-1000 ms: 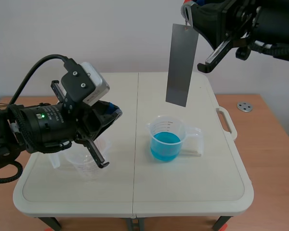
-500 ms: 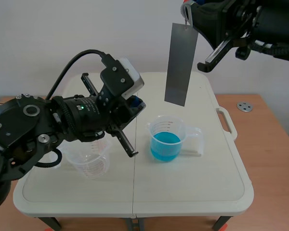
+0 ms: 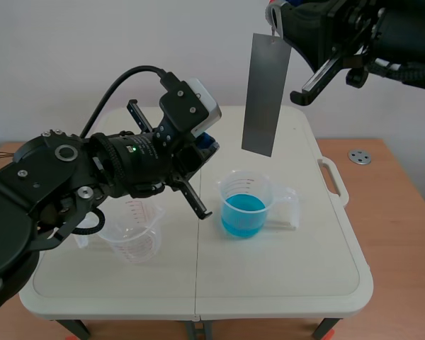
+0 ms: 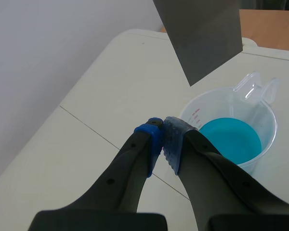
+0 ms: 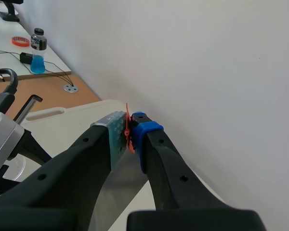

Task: Hold the metal plate by the orange handle, dip it into the blue solution, take it out and point at it, then put the plate back in the beaker on the left.
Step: 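Point at the plate with the left hand, then lower the plate into the blue solution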

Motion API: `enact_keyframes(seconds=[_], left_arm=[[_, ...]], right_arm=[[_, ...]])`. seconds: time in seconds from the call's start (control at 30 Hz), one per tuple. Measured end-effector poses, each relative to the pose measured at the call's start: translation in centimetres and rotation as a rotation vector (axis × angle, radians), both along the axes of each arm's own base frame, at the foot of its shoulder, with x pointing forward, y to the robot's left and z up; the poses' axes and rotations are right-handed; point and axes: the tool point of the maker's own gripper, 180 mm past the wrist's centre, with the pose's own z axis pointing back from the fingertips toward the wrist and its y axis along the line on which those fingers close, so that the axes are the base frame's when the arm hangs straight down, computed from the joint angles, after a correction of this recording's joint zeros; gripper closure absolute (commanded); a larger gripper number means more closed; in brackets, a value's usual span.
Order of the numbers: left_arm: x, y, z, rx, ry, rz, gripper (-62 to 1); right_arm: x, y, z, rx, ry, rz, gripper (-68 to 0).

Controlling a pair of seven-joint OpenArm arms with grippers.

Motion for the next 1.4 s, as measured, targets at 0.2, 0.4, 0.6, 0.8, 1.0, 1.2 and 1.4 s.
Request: enact_keyframes(seconds=[0.2,0.4,0.6,0.8,1.0,1.2,1.4], left_arm=[[0.0,0.0,0.0,0.001,0.000,0.000,-3.4],[0.0,0.1,-0.1,0.006,0.004,0.005,-3.4],[0.0,2.2,-0.7,0.041,-0.011,0.058,-3.4],[-2.4,5.8,-0.2,0.072,-0.032,0.092,-3.4],[-4.9,8.7,0.8,0.071,-0.041,0.113,-3.4],[-7.6,11.7,0.1,0.068,0.019,0.156,-3.4],[-10.2,14.5,0.1,0.074,0.031,0.193,-3.4]], right_arm=[[0.0,0.0,0.0,0.000,0.000,0.000,-1.3],[0.0,0.0,0.0,0.000,0.000,0.000,-1.3],[0.0,0.0,0.0,0.000,0.000,0.000,-1.3],[-0.1,0.0,-0.2,0.000,0.006,0.000,-1.3],[-0.2,0.0,-0.5,0.001,0.017,0.001,-1.3],[-0.2,0.0,-0.6,0.001,0.018,0.001,-1.3],[-0.5,0.6,-1.5,-0.024,0.033,0.011,-1.3]])
